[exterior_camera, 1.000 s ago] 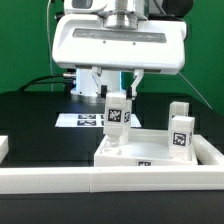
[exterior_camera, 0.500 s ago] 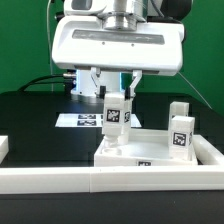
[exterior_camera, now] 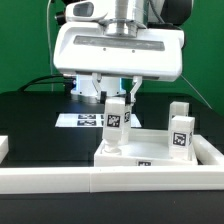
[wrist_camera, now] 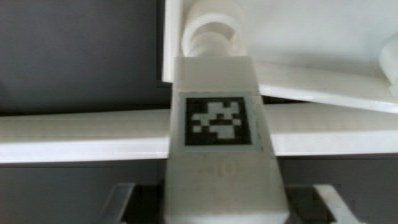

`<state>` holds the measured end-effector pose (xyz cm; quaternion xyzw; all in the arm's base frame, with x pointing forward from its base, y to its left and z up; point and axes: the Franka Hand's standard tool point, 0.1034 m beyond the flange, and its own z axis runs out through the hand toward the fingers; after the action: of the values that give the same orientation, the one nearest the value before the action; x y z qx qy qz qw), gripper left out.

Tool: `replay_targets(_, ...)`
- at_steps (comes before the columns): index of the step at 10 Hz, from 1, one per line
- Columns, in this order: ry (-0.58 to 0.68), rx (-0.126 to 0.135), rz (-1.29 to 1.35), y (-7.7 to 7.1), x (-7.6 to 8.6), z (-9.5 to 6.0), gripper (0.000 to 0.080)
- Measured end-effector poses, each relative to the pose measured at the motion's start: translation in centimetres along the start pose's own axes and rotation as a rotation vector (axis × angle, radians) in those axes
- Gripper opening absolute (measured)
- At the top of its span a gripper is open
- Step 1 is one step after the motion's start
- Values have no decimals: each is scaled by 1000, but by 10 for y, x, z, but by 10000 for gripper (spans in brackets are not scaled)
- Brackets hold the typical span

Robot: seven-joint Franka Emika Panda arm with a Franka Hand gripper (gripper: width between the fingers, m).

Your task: Assemble square table

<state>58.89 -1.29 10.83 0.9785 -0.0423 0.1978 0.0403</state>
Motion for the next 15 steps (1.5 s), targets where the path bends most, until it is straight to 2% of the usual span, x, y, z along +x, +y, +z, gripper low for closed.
replay_targets(6, 15, -7, -8, -1, -2, 5, 290)
replay_targets(11, 26, -18, -16, 1, -11, 13, 290)
replay_targets(15, 36, -20, -17, 1, -10, 13, 295)
